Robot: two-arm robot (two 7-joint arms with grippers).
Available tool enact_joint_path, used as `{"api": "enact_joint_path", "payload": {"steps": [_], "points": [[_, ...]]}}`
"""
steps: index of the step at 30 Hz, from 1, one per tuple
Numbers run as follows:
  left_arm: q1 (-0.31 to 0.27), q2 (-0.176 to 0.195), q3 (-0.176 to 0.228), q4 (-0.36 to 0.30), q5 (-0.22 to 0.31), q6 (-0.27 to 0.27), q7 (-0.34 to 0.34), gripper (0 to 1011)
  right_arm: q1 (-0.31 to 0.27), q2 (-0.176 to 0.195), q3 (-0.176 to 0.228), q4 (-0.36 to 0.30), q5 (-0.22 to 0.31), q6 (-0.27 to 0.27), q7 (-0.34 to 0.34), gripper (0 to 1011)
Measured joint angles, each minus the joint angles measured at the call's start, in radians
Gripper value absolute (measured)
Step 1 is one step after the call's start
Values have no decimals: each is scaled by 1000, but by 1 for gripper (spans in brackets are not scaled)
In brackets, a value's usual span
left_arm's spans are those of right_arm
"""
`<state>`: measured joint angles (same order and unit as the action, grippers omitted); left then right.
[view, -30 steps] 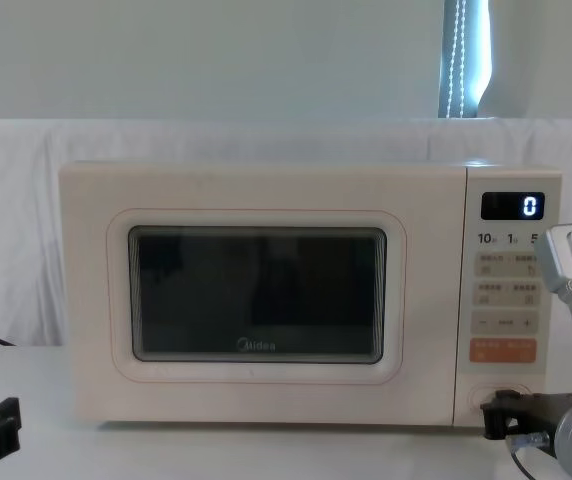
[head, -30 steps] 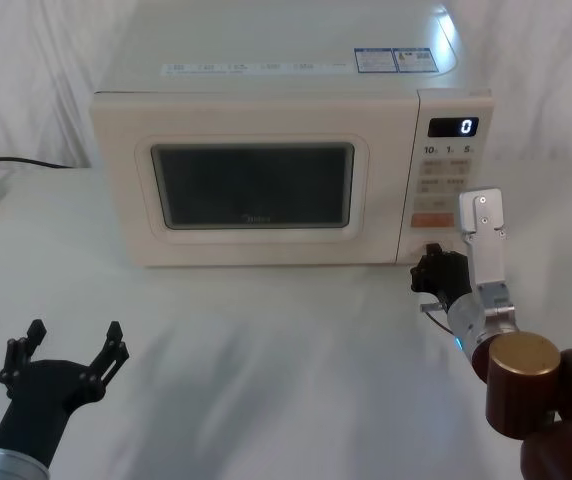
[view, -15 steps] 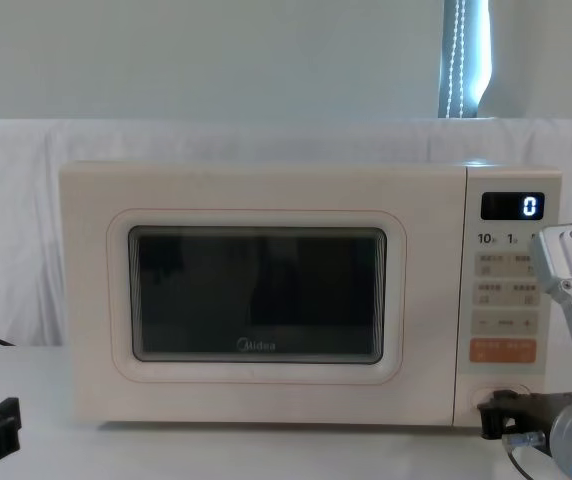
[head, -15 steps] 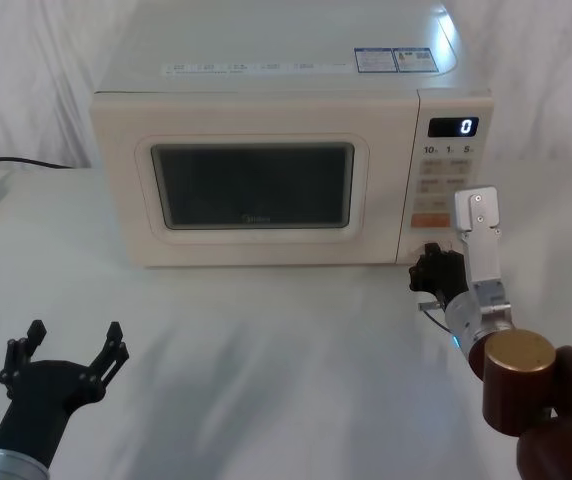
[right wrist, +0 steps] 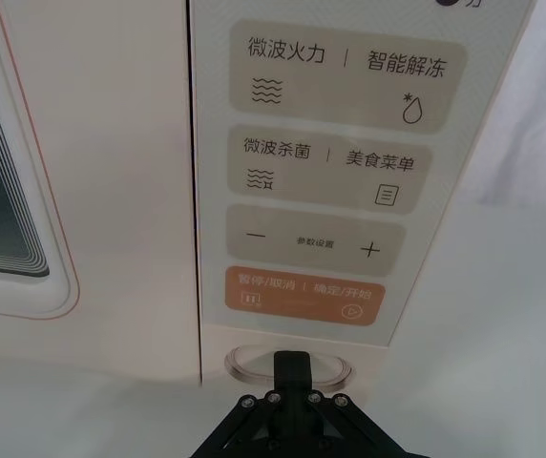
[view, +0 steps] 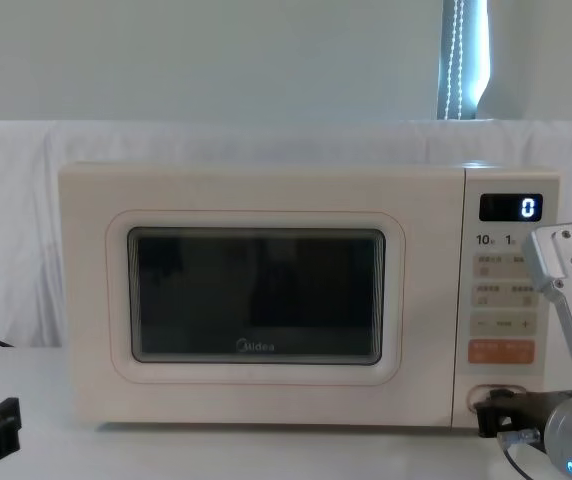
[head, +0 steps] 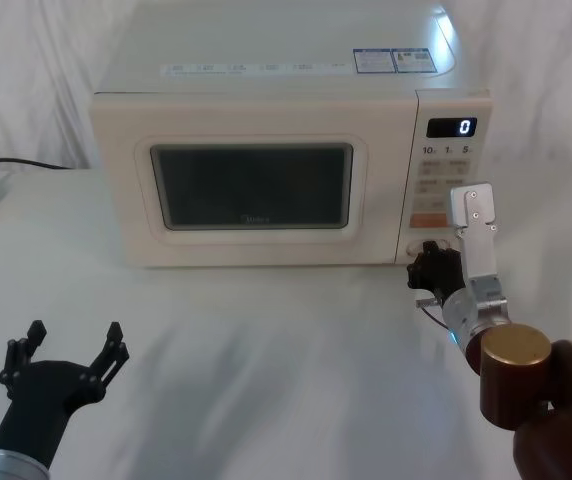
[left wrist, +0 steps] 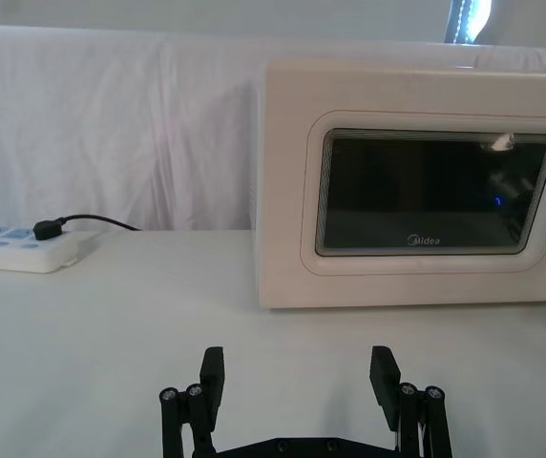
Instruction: Press the button to open the microwave door with one hand; close the microwave door with the other hand.
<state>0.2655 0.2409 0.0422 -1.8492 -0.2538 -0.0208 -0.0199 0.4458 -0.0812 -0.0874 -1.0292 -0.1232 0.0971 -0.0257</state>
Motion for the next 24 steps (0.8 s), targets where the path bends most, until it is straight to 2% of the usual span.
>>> {"api": "enact_joint_path", "payload": {"steps": [24], "points": [[0, 0, 0, 0, 0, 0, 0, 1001, 57, -10, 5, 93, 1, -32, -3, 0]]}}
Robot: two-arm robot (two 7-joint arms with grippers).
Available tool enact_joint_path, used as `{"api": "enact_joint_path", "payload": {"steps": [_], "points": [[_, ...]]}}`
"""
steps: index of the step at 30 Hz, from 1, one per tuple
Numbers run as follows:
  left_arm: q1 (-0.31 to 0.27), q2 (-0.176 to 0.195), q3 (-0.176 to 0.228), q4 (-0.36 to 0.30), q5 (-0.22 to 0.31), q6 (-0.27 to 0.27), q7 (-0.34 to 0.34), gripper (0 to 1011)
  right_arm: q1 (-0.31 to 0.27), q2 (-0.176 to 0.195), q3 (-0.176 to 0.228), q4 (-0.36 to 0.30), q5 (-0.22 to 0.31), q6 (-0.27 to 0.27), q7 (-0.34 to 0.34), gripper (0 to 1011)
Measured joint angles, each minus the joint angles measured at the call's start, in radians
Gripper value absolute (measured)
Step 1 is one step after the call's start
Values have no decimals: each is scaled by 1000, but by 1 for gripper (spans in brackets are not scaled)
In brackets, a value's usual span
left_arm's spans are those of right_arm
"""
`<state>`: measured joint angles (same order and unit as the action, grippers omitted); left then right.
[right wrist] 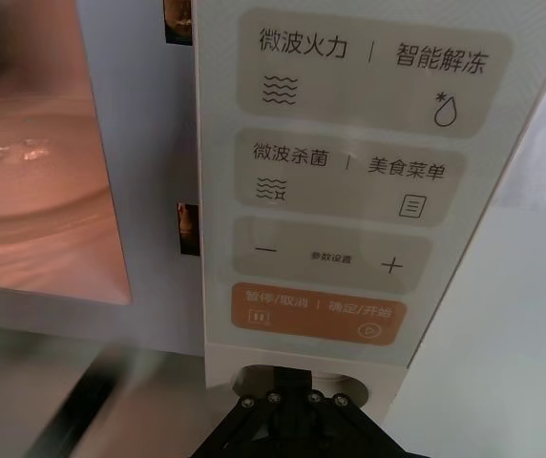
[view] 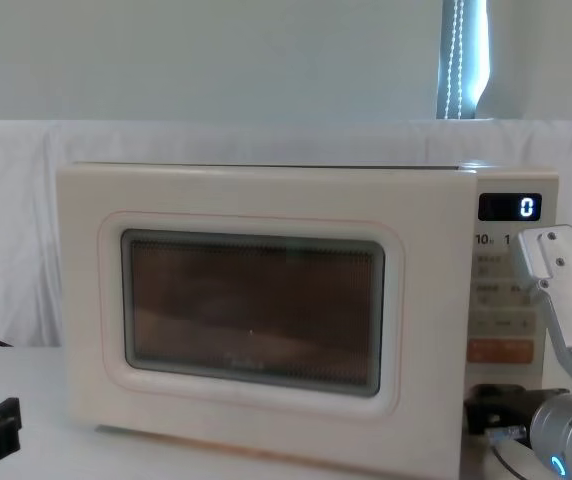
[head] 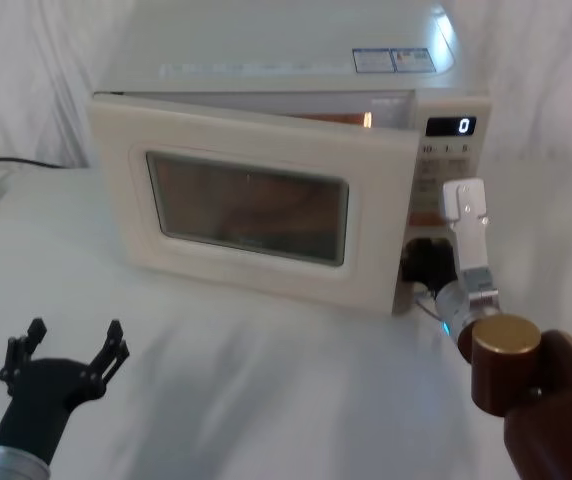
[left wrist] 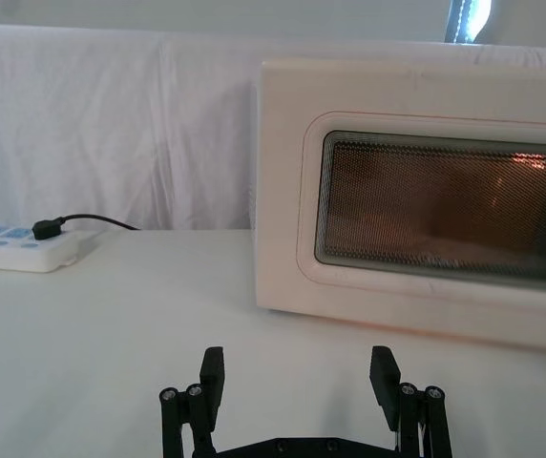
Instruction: Press the button to open the microwave door with one hand; close the microwave door with the other hand.
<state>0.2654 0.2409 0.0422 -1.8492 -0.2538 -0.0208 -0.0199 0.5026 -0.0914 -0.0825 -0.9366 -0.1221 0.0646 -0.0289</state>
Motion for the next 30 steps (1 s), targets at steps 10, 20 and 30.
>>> {"api": "enact_joint_path", "payload": {"steps": [10, 20, 30], "points": [[0, 0, 0, 0, 0, 0, 0, 1001, -6, 5, 0, -11, 0, 0, 1, 0], [0, 0, 0, 0, 0, 0, 0, 1001, -39, 16, -4, -71, 4, 11, 20, 0], [0, 0, 0, 0, 0, 0, 0, 1001, -103, 31, -12, -174, 8, 42, 44, 0]]}}
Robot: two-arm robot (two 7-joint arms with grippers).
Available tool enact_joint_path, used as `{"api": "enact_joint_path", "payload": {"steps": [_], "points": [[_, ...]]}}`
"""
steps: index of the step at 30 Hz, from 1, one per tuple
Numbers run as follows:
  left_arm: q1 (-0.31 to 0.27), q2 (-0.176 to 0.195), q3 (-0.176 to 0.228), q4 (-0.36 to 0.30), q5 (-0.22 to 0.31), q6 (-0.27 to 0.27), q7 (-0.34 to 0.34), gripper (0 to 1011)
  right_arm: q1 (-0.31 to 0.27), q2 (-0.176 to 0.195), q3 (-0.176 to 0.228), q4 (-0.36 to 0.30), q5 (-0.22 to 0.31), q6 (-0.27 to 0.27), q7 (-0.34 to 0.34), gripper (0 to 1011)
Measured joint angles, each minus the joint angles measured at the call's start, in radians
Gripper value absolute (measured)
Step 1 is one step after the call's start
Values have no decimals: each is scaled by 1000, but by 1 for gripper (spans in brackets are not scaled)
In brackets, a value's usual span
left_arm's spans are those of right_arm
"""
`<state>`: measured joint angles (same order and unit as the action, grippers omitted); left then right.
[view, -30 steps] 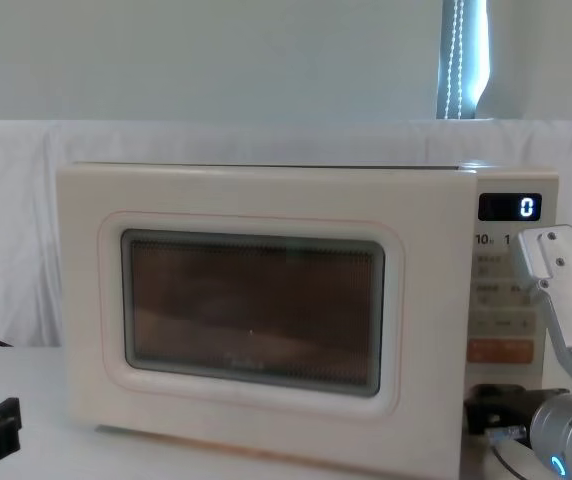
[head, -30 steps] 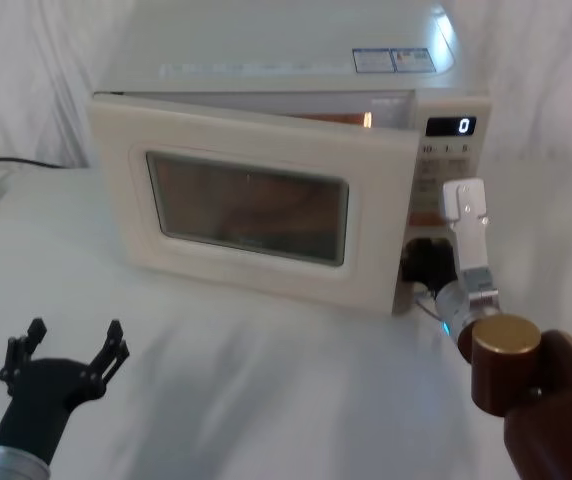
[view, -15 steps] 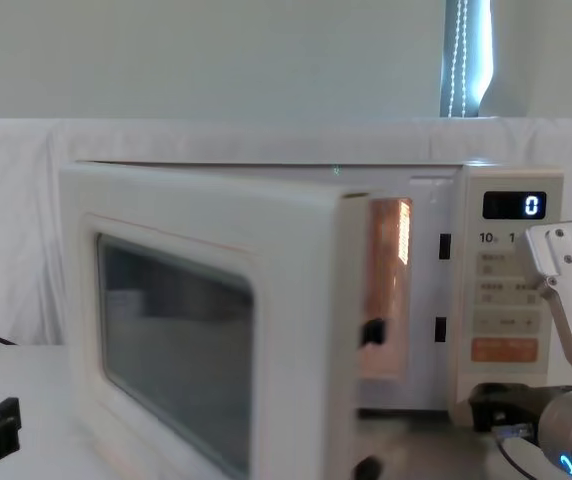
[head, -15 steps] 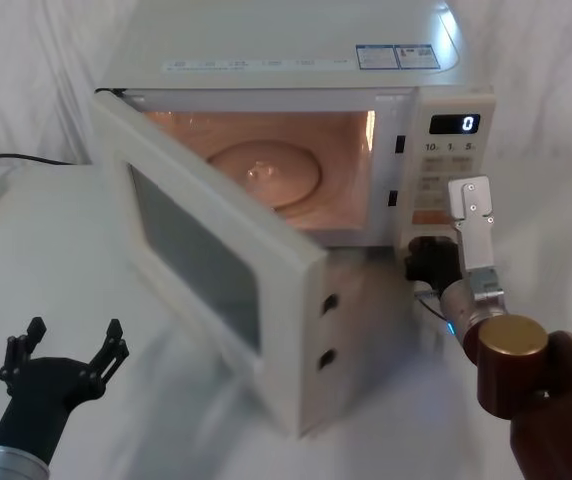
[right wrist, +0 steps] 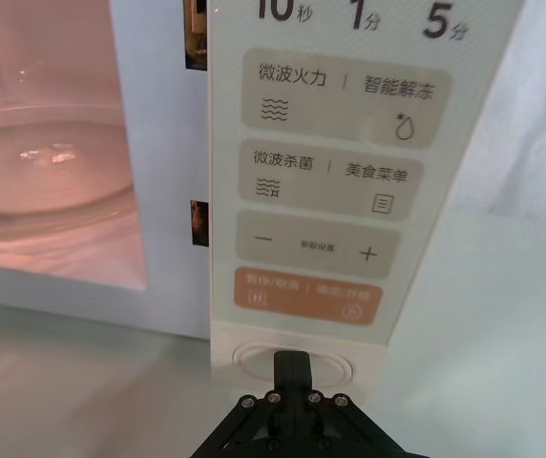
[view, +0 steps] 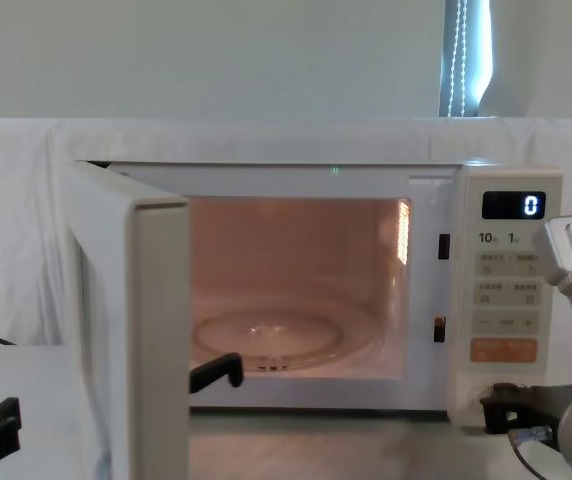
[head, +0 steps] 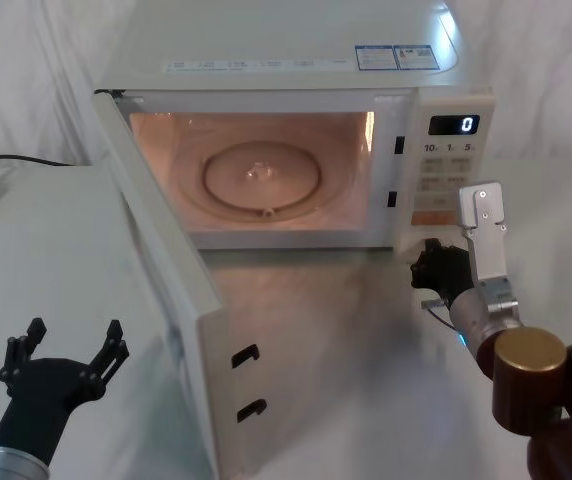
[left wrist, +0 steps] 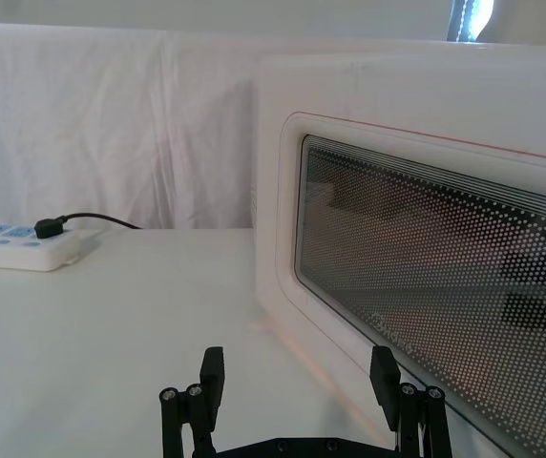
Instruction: Press the button to open the microwave door with one hand; close the microwave door with the other hand.
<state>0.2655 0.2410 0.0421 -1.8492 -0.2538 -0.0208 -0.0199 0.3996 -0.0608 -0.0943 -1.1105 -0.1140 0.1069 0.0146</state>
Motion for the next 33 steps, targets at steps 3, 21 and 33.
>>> {"api": "enact_joint_path", "payload": {"steps": [3, 21, 33], "points": [[0, 0, 0, 0, 0, 0, 0, 1001, -25, 5, -3, -38, 2, 10, 8, 0], [0, 0, 0, 0, 0, 0, 0, 1001, -231, 55, -32, -349, 40, 35, 84, 0], [0, 0, 0, 0, 0, 0, 0, 1001, -387, 99, 18, -516, 79, -24, 67, 60]]}}
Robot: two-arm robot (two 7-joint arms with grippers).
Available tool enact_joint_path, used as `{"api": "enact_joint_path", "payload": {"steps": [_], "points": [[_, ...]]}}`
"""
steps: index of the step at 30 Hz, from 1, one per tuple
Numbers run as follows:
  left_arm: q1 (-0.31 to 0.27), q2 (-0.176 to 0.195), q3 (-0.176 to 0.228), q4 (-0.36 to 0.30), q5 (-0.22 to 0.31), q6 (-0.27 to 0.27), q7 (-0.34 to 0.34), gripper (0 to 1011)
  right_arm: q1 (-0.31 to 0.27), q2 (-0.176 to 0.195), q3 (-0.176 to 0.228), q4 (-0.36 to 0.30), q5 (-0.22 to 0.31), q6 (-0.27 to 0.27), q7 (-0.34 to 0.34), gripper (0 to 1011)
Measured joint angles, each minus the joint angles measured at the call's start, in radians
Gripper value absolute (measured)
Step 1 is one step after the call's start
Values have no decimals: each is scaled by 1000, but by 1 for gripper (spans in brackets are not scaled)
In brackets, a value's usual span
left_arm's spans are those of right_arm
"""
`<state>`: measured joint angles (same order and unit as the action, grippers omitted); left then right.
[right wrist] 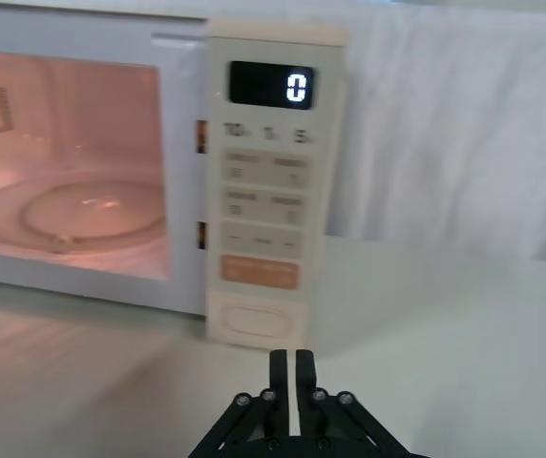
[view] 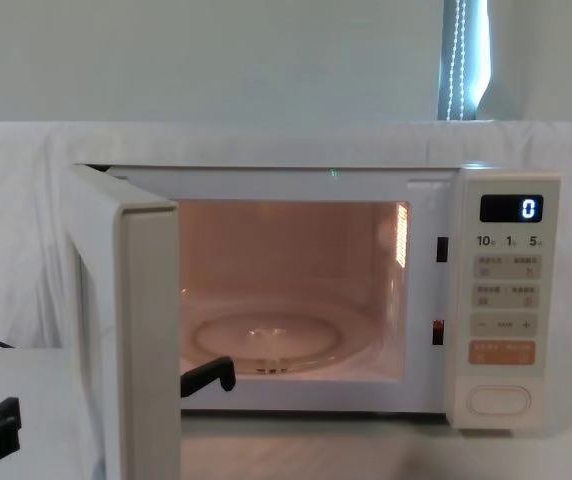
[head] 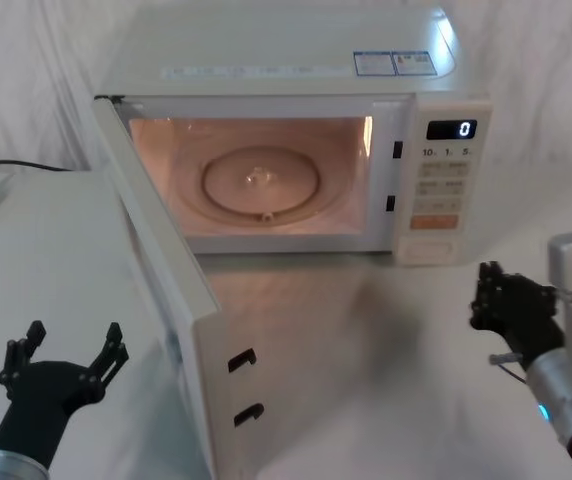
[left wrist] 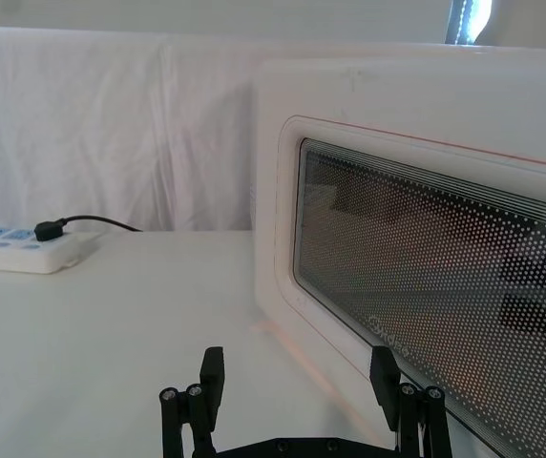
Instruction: Press the button to open the microwave door with one hand; close the microwave door with the other hand.
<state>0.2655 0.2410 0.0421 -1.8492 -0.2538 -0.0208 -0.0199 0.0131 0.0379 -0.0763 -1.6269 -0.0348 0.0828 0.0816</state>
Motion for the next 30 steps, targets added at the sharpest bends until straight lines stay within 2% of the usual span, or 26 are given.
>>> {"api": "enact_joint_path", "payload": {"steps": [1, 6, 7, 12, 21, 22, 23, 25, 29, 30], "points": [[0, 0, 0, 0, 0, 0, 0, 1001, -7, 1, 5, -5, 4, -4, -3, 60], [0, 0, 0, 0, 0, 0, 0, 1001, -38, 5, 27, -26, 21, -30, -10, 191], [0, 0, 0, 0, 0, 0, 0, 1001, -45, 6, 30, -29, 24, -37, -12, 248], [0, 0, 0, 0, 0, 0, 0, 1001, -62, 8, 41, -30, 33, -60, -16, 401], [0, 0, 0, 0, 0, 0, 0, 1001, -65, 7, 50, -5, 41, -83, -23, 659], [0, 0, 0, 0, 0, 0, 0, 1001, -65, 7, 50, -5, 41, -83, -23, 718], [0, 0, 0, 0, 0, 0, 0, 1001, -65, 7, 50, -5, 41, -83, -23, 718], [0, 0, 0, 0, 0, 0, 0, 1001, -65, 7, 50, -6, 41, -83, -23, 808], [0, 0, 0, 0, 0, 0, 0, 1001, -65, 7, 50, -6, 41, -83, -23, 883], [0, 0, 0, 0, 0, 0, 0, 1001, -65, 7, 50, -7, 41, -83, -23, 929]]}}
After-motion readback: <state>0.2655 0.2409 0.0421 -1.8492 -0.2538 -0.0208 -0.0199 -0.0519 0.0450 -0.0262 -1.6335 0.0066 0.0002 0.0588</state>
